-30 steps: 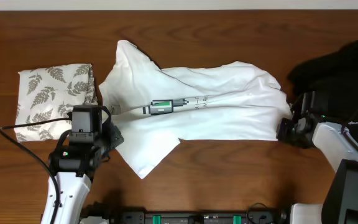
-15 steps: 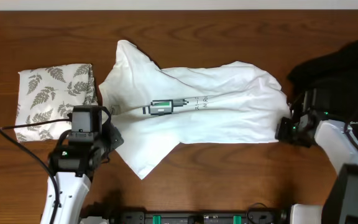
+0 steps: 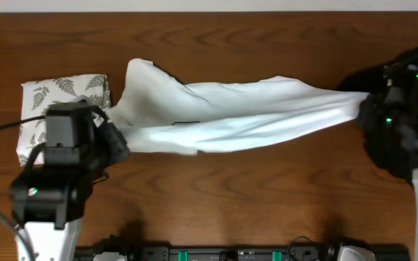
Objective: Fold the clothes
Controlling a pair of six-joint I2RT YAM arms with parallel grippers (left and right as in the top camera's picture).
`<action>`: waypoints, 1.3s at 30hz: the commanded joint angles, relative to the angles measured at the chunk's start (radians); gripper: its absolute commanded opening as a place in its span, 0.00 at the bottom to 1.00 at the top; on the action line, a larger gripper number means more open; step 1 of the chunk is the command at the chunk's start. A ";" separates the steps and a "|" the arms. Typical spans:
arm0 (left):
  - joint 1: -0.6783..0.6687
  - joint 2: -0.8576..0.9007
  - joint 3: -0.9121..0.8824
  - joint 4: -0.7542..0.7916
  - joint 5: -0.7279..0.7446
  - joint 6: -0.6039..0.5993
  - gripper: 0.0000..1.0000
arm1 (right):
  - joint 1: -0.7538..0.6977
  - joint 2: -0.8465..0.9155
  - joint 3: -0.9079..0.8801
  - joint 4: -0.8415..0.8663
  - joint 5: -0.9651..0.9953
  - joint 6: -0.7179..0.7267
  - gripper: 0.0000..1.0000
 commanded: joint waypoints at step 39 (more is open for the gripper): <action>0.005 0.598 0.529 0.179 0.034 0.092 0.06 | 0.005 0.526 0.318 0.233 -0.067 -0.051 0.01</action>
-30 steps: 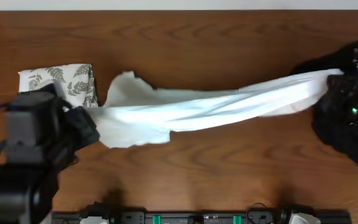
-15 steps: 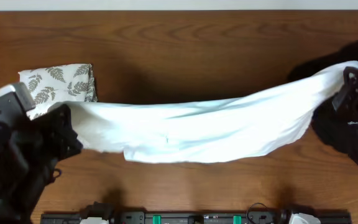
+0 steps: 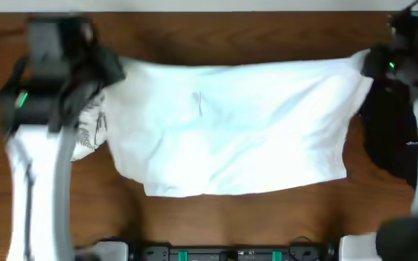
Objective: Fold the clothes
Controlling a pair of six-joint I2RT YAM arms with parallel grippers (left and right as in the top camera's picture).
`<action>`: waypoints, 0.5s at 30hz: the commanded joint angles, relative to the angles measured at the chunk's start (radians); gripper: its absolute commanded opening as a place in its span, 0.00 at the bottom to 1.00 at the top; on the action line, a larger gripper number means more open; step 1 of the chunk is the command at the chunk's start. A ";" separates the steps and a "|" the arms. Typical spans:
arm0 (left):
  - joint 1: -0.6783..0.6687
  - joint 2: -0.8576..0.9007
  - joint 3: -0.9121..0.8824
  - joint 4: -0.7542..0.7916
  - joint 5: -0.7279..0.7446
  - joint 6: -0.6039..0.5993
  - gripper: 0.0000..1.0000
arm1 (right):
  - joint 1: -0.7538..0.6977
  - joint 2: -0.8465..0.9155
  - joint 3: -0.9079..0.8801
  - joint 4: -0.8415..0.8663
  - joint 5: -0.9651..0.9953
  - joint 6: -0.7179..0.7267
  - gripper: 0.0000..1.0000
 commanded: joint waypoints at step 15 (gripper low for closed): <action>0.064 0.247 0.343 0.362 0.192 0.101 0.06 | 0.016 0.150 0.464 0.105 -0.153 -0.005 0.01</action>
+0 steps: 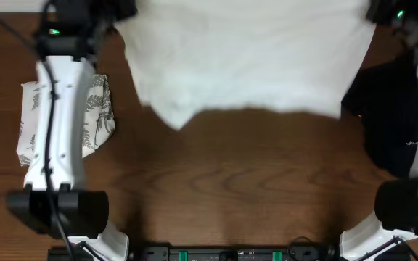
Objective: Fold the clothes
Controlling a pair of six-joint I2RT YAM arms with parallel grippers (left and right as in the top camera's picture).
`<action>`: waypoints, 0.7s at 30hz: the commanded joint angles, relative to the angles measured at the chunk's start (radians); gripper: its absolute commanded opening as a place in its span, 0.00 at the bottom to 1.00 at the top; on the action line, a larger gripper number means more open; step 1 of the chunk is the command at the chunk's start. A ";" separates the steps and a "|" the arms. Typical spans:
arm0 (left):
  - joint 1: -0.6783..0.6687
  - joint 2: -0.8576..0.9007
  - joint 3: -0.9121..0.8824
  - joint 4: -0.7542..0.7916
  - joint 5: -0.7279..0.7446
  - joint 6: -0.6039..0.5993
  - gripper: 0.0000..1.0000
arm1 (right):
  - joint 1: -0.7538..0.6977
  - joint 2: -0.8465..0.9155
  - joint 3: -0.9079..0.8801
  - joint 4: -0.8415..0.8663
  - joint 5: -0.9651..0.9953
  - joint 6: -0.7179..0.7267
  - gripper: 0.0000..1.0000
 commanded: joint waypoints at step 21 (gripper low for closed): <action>0.020 -0.033 -0.205 -0.828 0.016 0.051 0.06 | 0.012 -0.014 -0.224 -0.699 0.301 -0.057 0.01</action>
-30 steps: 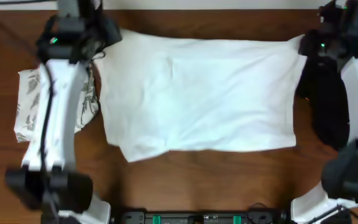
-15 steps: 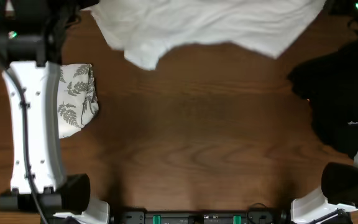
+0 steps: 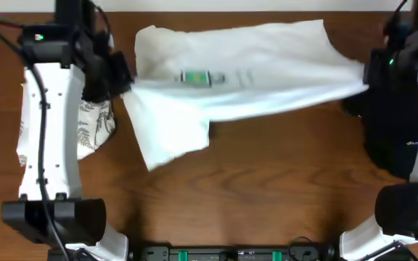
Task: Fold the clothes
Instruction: 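Lay the stretched T-shirt flat on the table with both grippers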
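A white T-shirt (image 3: 231,80) with a small green print (image 3: 193,77) is stretched across the far half of the table in the overhead view. Its lower left part (image 3: 169,130) lies spread on the wood. My left gripper (image 3: 122,85) is shut on the shirt's left edge. At the opposite end my right gripper (image 3: 365,76) is shut on the shirt's right edge, which is pulled into a bunched point. The fingertips themselves are hidden by cloth and arm.
A folded leaf-patterned cloth (image 3: 93,127) lies at the left, partly under my left arm. A black garment (image 3: 394,130) is heaped at the right, beneath my right arm. The brown wooden table (image 3: 252,196) runs to its front edge near the arm bases.
The shirt was held high as a flat sheet at the far edge. Now it is lower and nearer, its left part resting on the table, with the green print facing up.
The shirt began stretched low between both grippers as a bunched band. Then it hung spread wide, and after that it was up at the far edge. Now it is back down on the table, still gripped at both ends.
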Controlling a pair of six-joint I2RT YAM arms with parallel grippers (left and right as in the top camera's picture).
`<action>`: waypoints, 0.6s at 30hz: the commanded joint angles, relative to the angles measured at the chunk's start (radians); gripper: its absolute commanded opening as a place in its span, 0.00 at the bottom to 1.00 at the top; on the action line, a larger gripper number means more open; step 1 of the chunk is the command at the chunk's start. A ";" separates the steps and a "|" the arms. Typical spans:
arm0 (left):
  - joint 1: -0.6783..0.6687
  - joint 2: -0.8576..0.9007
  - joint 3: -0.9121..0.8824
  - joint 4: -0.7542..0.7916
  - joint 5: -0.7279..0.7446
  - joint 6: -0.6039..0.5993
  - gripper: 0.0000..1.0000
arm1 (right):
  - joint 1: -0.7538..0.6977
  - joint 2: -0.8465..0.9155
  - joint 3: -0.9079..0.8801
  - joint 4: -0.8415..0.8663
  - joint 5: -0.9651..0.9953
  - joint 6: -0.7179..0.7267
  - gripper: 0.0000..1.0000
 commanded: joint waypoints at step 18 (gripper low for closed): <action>0.001 0.008 -0.446 -0.007 -0.003 0.024 0.06 | 0.012 0.009 -0.490 0.023 0.036 -0.002 0.01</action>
